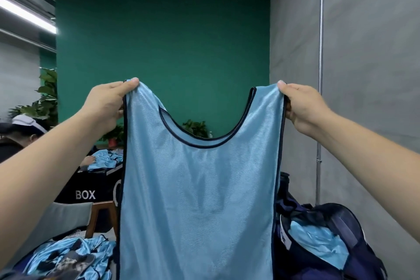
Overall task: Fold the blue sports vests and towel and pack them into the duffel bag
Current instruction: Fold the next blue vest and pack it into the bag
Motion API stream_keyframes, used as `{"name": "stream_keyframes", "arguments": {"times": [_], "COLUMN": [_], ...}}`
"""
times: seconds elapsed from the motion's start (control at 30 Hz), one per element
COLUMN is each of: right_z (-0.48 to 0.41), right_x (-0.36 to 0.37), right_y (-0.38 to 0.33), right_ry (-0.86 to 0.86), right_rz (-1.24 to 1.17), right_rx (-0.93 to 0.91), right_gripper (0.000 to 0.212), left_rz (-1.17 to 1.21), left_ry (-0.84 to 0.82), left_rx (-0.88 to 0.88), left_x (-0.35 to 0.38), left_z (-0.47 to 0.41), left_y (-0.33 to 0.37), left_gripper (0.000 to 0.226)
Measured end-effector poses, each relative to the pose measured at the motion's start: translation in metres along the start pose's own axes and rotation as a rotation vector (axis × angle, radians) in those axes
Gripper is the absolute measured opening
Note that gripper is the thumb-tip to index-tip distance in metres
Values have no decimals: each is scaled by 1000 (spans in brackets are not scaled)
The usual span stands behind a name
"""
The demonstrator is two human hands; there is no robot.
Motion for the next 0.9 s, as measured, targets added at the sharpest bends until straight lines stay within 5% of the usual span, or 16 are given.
{"name": "stream_keyframes", "arguments": {"times": [0.13,0.47,0.9], "right_z": [3,-6,-50], "right_x": [1,-7,-8], "right_y": [-2,18,97], "right_ry": [-72,58,154], "right_rz": [8,73,213], "right_rx": [23,-9,69], "right_gripper": [28,12,23], "left_rz": [52,34,-91], "left_ry": [28,72,129], "left_rx": [-4,15,-54], "left_x": [-3,-5,15], "left_z": [2,3,-39], "left_y": [0,-21,-107], "left_gripper": [26,26,24]}}
Point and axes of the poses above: each hand's wrist, its own z-axis away from the middle knuckle, its own x-axis out of the palm, y = z × x, the point moved 3 cm from there along -z, towards the middle knuckle, and after that the axes turned 6 degrees about -y, right-handed, at the moved point
